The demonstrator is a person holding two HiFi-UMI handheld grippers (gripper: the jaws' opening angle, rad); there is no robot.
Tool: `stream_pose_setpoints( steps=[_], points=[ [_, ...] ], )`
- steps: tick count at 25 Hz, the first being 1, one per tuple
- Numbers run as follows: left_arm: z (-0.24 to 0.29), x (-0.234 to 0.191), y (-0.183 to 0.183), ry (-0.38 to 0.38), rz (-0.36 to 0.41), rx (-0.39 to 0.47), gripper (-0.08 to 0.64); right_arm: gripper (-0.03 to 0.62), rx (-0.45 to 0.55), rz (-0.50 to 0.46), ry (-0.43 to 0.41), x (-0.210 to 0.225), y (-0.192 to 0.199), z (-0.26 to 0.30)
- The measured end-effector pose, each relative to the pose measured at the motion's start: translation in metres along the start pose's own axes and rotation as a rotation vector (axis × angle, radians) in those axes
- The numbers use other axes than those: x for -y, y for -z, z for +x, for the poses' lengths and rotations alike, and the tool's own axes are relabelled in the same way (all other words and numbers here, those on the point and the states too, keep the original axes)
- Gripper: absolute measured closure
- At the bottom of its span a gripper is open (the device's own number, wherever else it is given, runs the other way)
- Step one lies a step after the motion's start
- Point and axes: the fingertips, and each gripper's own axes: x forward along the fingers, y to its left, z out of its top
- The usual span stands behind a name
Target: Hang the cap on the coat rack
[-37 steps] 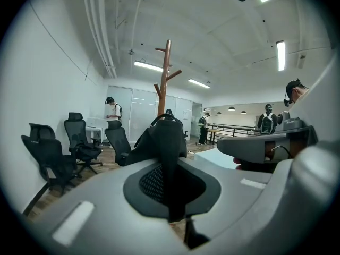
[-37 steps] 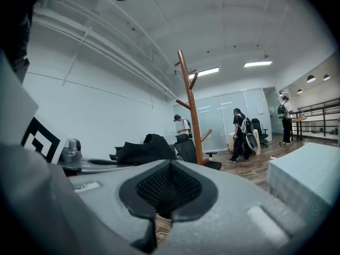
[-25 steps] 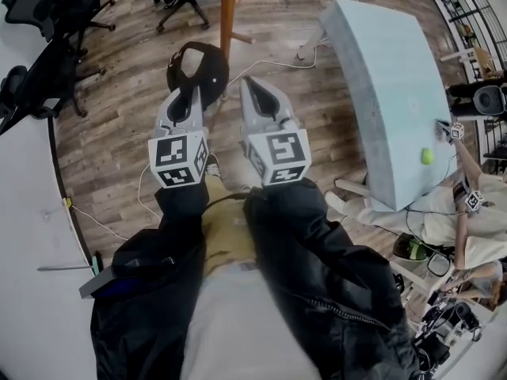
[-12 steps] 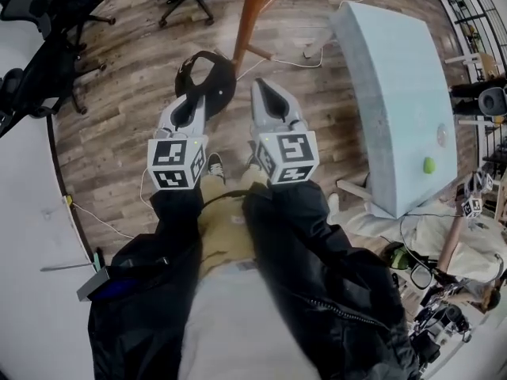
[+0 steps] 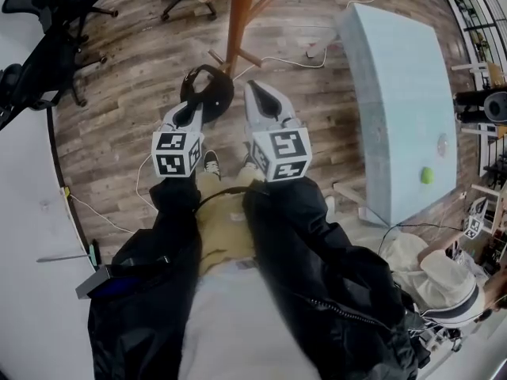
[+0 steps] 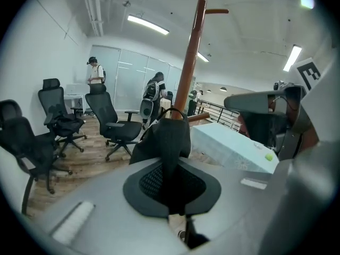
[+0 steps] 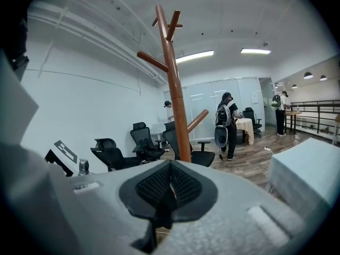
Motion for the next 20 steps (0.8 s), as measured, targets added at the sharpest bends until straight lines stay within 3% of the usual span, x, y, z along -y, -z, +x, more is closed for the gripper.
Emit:
stream_pose_setpoints(
  steps=[10, 20],
  points=[
    [0.035, -0.012, 0.036, 0.003, -0.011, -0.111, 0.554, 0.597, -0.044, -0.008, -0.002, 0.003, 0.007, -0.007],
    [0.085, -0.023, 0.066, 0.025, -0.024, -0.201, 0.554, 0.597, -0.077, -0.010, 0.012, 0.018, 0.016, 0.020]
  ],
)
